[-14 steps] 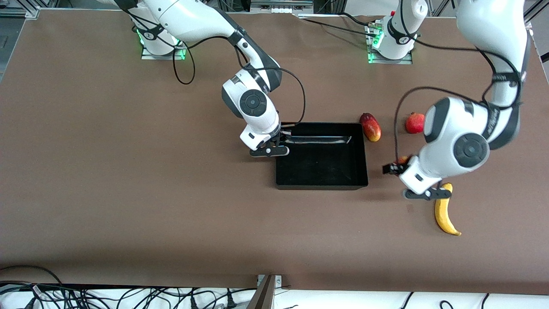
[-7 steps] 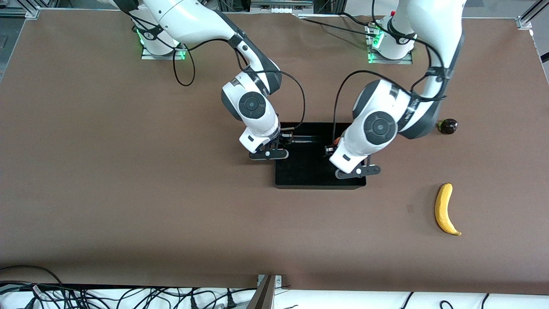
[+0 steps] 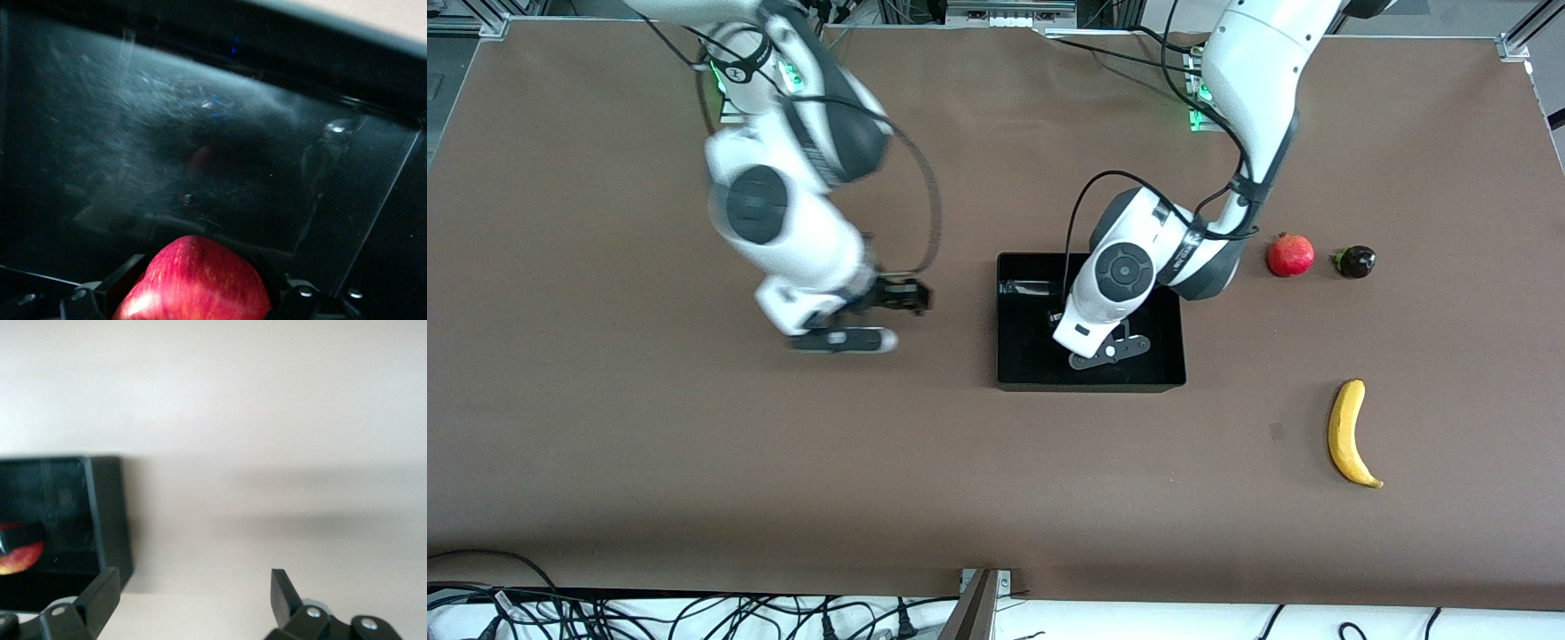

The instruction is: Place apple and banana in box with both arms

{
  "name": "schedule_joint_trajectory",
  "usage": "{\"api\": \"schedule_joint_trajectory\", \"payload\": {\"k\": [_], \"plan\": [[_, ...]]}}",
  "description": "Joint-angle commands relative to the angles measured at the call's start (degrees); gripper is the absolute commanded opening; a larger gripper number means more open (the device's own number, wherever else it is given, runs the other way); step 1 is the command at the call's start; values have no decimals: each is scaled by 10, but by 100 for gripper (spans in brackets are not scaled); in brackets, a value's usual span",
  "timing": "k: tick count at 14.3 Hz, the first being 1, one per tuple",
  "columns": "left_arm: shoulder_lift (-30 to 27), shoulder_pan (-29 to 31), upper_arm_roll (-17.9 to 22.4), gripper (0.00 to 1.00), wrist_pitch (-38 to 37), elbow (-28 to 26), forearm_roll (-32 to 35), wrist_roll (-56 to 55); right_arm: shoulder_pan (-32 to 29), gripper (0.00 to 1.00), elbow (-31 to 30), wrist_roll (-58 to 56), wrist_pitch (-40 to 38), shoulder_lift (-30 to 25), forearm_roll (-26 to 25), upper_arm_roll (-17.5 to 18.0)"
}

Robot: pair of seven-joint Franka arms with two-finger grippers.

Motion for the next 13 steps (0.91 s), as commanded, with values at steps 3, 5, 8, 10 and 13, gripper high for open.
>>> {"api": "schedule_joint_trajectory", "payload": {"k": [3, 5, 8, 10, 13], "plan": [[13, -22, 0, 0, 18, 1, -4, -71, -16, 100, -31, -81, -79, -97, 48, -96], [18, -23, -4, 0, 35, -5, -4, -83, -16, 100, -51, -111, -120, -139, 47, -131], [26, -23, -8, 0, 38, -8, -3, -98, -16, 100, -138, -152, -135, -230, 34, -171], [27, -27, -14, 0, 38, -17, -3, -98, -16, 100, -176, -160, -136, -273, -12, -173], [27, -27, -17, 0, 39, -34, -2, -98, -23, 100, -195, -175, -138, -294, -48, -170]]}}
